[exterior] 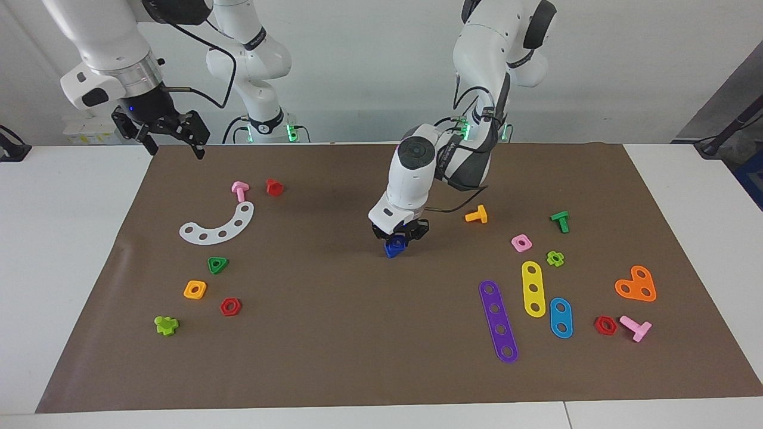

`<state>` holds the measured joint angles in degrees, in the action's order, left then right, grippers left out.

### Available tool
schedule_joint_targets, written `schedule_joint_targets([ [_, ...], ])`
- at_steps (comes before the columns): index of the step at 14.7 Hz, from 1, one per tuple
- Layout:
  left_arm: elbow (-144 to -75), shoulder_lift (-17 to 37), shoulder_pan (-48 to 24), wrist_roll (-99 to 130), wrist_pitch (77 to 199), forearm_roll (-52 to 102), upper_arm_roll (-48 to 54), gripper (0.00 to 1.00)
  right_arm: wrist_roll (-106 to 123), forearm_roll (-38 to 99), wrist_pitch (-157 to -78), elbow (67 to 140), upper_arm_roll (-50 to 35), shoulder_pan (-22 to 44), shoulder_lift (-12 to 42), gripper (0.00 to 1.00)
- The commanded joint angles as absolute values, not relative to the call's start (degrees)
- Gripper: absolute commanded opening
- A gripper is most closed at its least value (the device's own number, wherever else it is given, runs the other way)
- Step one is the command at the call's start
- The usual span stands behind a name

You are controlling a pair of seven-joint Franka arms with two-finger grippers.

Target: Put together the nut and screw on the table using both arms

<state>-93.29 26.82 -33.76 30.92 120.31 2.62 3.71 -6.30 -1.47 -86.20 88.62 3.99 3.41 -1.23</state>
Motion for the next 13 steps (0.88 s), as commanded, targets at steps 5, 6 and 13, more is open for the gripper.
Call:
schedule_joint_targets([
  [5,-92.64,27.07,-34.45,31.29,118.56,2.11,3.16,0.09,-5.01,-1.23,-86.22,89.65,4.31,3.52,-2.2,1.0],
  [6,-92.64,27.07,-34.37,31.29,118.65,2.11,3.16,0.09,-5.01,-1.23,-86.22,89.65,4.31,3.52,-2.2,1.0],
  [13,-90.97,27.86,-34.1,33.13,119.71,2.99,3.16,0.09,-5.01,-1.23,-86.13,89.65,4.31,3.52,-2.2,1.0],
])
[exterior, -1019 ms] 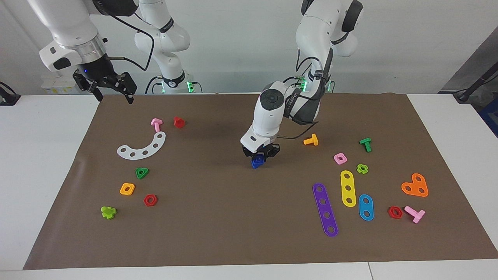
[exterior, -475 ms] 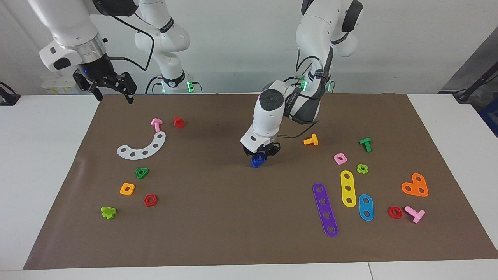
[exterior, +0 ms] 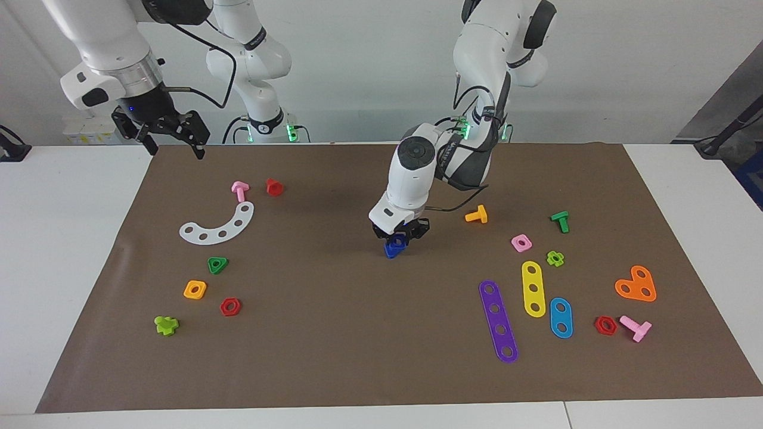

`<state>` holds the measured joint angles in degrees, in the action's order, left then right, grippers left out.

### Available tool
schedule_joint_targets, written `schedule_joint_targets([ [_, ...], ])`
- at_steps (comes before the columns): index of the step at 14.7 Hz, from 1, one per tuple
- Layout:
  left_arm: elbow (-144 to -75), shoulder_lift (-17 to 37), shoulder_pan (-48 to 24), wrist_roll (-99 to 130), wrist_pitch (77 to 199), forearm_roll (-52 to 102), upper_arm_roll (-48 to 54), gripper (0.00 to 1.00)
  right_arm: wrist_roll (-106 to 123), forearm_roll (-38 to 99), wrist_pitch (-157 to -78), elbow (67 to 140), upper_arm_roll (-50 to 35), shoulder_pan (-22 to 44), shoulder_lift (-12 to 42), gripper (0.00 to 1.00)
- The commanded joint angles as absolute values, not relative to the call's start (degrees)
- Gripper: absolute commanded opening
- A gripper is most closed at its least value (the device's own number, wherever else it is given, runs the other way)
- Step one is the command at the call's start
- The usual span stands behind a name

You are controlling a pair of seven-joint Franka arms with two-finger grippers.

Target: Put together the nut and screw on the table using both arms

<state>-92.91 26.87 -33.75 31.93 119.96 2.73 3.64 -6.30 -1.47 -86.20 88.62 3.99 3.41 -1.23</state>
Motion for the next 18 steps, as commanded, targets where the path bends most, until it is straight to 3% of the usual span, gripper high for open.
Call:
schedule_joint_targets([
  [1,-90.62,27.95,-34.1,33.22,119.62,2.99,3.16,0.09,-5.01,-1.23,-86.22,89.65,4.31,3.52,-2.2,1.0],
  [14,-92.99,27.77,-34.89,33.14,121.03,2.29,3.16,0.09,-5.01,-1.23,-86.22,89.65,4.31,3.52,-2.2,1.0],
  [18,-90.18,27.77,-34.37,33.05,117.43,2.72,3.16,0.09,-5.01,-1.23,-86.22,89.65,4.31,3.52,-2.2,1.0],
])
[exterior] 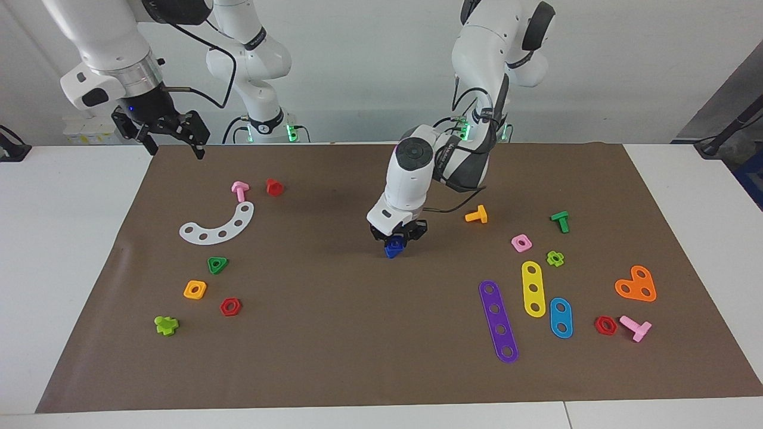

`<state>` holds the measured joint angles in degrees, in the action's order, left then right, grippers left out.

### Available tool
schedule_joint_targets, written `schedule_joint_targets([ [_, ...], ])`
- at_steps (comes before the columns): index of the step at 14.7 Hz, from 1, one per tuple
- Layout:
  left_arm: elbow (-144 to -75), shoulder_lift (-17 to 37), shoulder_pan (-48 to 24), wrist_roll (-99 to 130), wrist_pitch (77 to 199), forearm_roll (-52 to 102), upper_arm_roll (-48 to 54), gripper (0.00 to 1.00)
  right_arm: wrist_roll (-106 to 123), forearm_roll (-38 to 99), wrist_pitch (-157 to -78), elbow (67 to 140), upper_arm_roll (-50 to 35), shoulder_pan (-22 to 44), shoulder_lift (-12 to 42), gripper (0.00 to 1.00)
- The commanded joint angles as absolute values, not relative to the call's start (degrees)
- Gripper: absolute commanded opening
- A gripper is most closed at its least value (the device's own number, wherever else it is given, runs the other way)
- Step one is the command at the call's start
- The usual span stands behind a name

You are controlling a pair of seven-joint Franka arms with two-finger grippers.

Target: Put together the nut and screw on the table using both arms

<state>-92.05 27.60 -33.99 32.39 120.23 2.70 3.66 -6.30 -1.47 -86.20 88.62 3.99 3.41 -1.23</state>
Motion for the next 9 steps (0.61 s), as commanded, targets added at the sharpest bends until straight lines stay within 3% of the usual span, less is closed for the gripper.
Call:
schedule_joint_targets([
  [1,-89.83,27.77,-34.37,33.05,116.55,2.81,3.16,0.09,-5.01,-1.23,-86.22,89.65,4.31,3.52,-2.2,1.0],
  [9,-90.79,27.77,-34.89,33.13,117.68,2.9,3.16,0.09,-5.01,-1.23,-86.22,89.65,4.31,3.52,-2.2,1.0],
])
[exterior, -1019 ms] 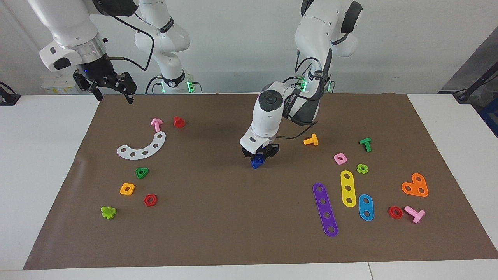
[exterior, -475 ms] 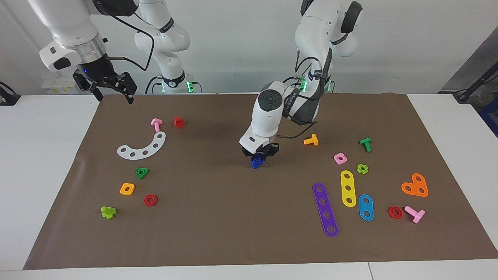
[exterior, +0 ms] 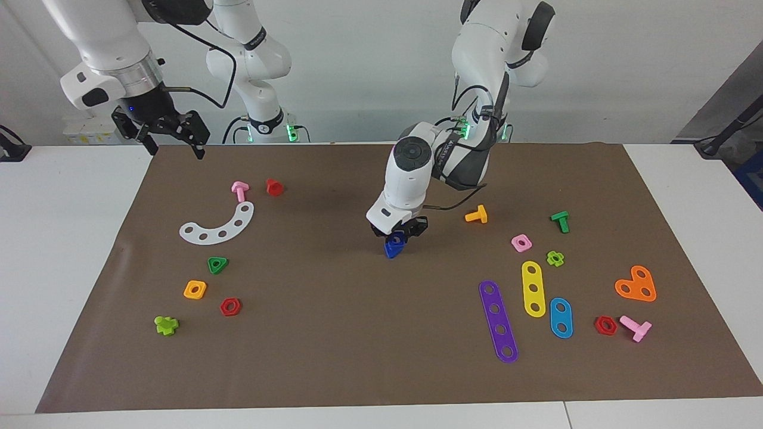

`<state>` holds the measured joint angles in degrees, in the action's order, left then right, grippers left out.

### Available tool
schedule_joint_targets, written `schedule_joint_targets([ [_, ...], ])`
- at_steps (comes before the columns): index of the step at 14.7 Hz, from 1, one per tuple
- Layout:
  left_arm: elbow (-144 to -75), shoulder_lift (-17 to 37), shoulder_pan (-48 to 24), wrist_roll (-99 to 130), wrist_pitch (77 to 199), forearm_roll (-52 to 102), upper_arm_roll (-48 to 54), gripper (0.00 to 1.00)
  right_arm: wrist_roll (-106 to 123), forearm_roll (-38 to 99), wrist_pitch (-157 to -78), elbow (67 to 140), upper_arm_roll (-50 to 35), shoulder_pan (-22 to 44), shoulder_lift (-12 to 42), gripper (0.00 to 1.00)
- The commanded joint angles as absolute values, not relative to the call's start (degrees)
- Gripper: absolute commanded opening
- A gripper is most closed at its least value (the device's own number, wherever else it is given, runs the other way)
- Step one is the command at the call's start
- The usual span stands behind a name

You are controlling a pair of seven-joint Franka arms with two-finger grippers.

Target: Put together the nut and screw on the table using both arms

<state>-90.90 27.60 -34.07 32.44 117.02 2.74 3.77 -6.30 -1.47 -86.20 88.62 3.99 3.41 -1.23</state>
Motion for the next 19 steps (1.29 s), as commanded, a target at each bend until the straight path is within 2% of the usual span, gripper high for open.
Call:
schedule_joint_targets([
  [1,-91.14,27.77,-34.89,33.13,118.47,2.9,3.16,0.09,-5.01,-1.23,-86.22,89.65,4.31,3.52,-2.2,1.0],
  [10,-95.62,27.07,-34.89,33.14,122.61,2.37,3.08,0.09,-5.01,-1.23,-86.22,89.65,4.31,3.52,-2.2,1.0],
  [14,-91.07,27.42,-34.28,33.05,116.9,2.99,3.16,0.09,-5.01,-1.23,-86.22,89.65,4.31,3.52,-2.2,1.0],
  [19,-90.62,27.77,-34.1,33.05,118.21,2.73,3.16,0.09,-5.01,-1.23,-86.22,89.65,4.31,3.52,-2.2,1.0],
])
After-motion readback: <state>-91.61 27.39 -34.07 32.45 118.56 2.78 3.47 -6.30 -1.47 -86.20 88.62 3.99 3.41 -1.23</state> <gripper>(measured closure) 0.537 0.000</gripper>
